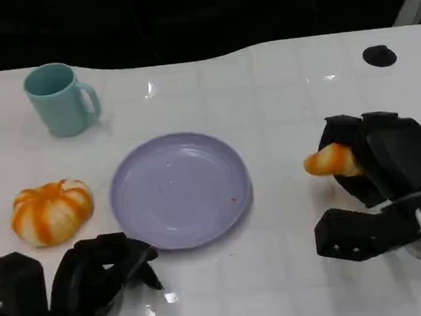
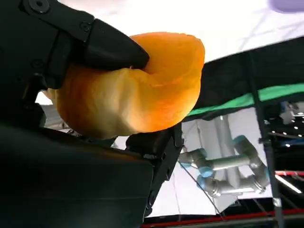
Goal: Grasp the bread from the table and place it into the plate.
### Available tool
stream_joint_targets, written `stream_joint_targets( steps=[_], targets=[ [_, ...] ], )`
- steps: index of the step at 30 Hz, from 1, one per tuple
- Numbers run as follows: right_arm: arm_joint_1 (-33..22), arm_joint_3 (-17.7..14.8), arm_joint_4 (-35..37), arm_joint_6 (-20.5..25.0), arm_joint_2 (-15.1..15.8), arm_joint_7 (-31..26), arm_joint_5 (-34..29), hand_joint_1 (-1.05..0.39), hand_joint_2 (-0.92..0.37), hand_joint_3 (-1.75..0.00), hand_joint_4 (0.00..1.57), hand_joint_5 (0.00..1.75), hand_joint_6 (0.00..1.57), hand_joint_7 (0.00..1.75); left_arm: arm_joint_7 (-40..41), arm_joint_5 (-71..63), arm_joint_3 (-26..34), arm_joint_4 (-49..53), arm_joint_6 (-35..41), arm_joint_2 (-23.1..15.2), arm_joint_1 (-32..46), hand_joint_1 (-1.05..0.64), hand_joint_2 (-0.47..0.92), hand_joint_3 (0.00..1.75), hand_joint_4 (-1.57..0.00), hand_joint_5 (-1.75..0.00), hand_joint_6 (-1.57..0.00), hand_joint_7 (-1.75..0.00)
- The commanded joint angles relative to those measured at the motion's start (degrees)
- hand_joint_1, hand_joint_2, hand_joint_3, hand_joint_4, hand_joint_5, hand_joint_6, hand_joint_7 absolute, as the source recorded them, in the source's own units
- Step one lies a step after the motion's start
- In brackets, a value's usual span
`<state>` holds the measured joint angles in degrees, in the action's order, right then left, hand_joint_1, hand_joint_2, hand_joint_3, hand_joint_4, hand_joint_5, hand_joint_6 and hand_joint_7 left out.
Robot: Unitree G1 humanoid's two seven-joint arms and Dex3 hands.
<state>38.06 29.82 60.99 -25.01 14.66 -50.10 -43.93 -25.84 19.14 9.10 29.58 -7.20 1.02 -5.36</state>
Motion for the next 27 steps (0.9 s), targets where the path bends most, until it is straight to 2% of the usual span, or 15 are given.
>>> stream_joint_targets(
  steps=[1,7,19,27],
  targets=[
    [0.86,-0.67,-1.54,0.13,-1.59,1.23,0.81,-0.60,-0.67,-1.75,1.57,1.75,1.55,1.75,0.36,-0.49,0.11,0.71,0.68,-0.70,0.89,-1.05,0.69,0.05,-0.96,-1.46,-1.57,-0.30],
    [2.49,-0.63,-0.58,-0.05,-4.39,1.85,0.75,-0.56,-0.63,-1.75,1.57,1.75,1.54,1.75,0.27,-0.52,0.02,0.72,0.45,-0.62,1.09,-1.04,0.69,0.05,-0.95,-1.47,-1.57,-0.30],
    [7.15,0.16,3.27,-0.81,-10.32,0.32,0.24,-0.62,-0.65,-1.75,1.57,1.75,1.52,1.75,0.15,-0.80,-0.15,1.22,0.00,-0.82,1.11,-1.05,0.69,0.06,-0.95,-1.47,-1.57,-0.30],
    [9.16,0.99,5.30,-1.08,-13.74,-0.05,-0.15,-0.49,-0.47,-1.75,1.57,1.75,1.39,1.75,0.14,-0.80,-0.12,1.55,-0.17,-0.80,0.96,-1.05,0.69,0.06,-0.95,-1.47,-1.57,-0.31]
  ],
)
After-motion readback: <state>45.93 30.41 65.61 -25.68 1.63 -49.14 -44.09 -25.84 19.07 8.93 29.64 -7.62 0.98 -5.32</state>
